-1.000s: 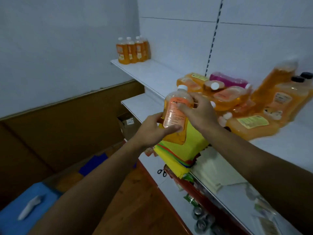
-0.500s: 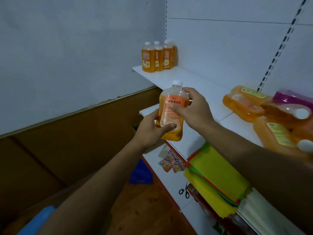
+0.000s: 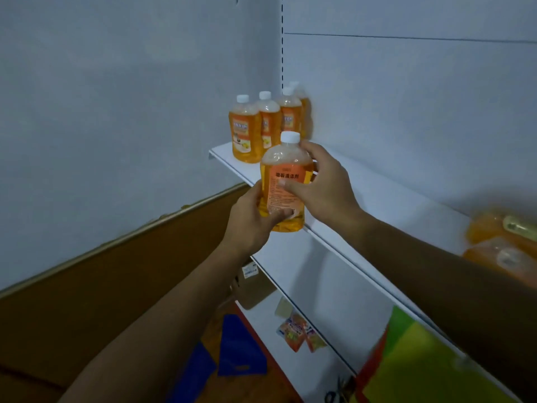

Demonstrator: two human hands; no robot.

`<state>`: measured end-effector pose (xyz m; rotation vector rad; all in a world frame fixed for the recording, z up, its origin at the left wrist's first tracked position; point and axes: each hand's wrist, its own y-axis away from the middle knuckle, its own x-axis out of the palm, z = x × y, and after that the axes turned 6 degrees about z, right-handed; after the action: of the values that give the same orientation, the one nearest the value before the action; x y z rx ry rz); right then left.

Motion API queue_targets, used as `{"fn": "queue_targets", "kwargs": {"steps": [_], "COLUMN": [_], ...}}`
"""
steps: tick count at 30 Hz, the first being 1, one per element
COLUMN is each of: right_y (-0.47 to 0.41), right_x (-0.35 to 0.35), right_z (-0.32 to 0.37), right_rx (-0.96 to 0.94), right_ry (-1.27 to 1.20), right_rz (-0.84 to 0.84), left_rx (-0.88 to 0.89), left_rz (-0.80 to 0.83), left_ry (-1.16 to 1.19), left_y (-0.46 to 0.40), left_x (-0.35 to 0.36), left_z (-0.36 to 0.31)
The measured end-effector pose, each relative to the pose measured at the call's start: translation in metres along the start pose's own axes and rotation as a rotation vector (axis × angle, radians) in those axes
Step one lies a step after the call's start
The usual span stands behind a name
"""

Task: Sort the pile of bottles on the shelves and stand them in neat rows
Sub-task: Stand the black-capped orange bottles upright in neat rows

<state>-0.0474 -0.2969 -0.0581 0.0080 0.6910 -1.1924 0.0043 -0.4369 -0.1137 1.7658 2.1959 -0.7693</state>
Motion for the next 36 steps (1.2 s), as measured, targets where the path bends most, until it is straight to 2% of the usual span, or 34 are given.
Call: {"fn": "queue_targets", "kwargs": {"steps": [11,13,17,19,24,29,31,36], "right_y": [-0.125,-0.142,-0.159,-0.161,-0.165,-0.151,-0.131,-0.057], "right_x": [0.047,0.054,0.062,0.064,0.070,0.065,0.050,-0.026], "right_z": [-0.049,-0.053,-0.062,-0.065,-0.066,-0.072,-0.075,-0.087], "right_rx": [0.005,0.003,0.017,0.008,-0.024,-0.004,0.050,0.229], "right_ry": [0.136,0.160,0.183,0.200,0.215,0.198,0.181,0.408], "right_rz": [-0.106,-0.104,-0.115,-0.123,-0.188,-0.095,-0.086,-0.109], "left_rx": [0.031,0.044,0.032,0.051,0.002,0.130,0.175,0.232], "left_rz": [-0.023,-0.071,-0.142,-0.134,-0.142,-0.025,-0.013,0.109], "left_ry": [0.058,0.006,-0.252,-0.235,-0.004,-0.092,-0.117,-0.063], "left_y": [-0.142,-0.157,-0.175,-0.176,-0.163,-0.142,-0.136,-0.120], "left_x": [-0.006,-0.008,-0.011,-0.010,-0.005,0.001,0.007,0.057], "left_z": [0.075,0.084,0.097,0.097,0.093,0.086,0.075,0.027]}}
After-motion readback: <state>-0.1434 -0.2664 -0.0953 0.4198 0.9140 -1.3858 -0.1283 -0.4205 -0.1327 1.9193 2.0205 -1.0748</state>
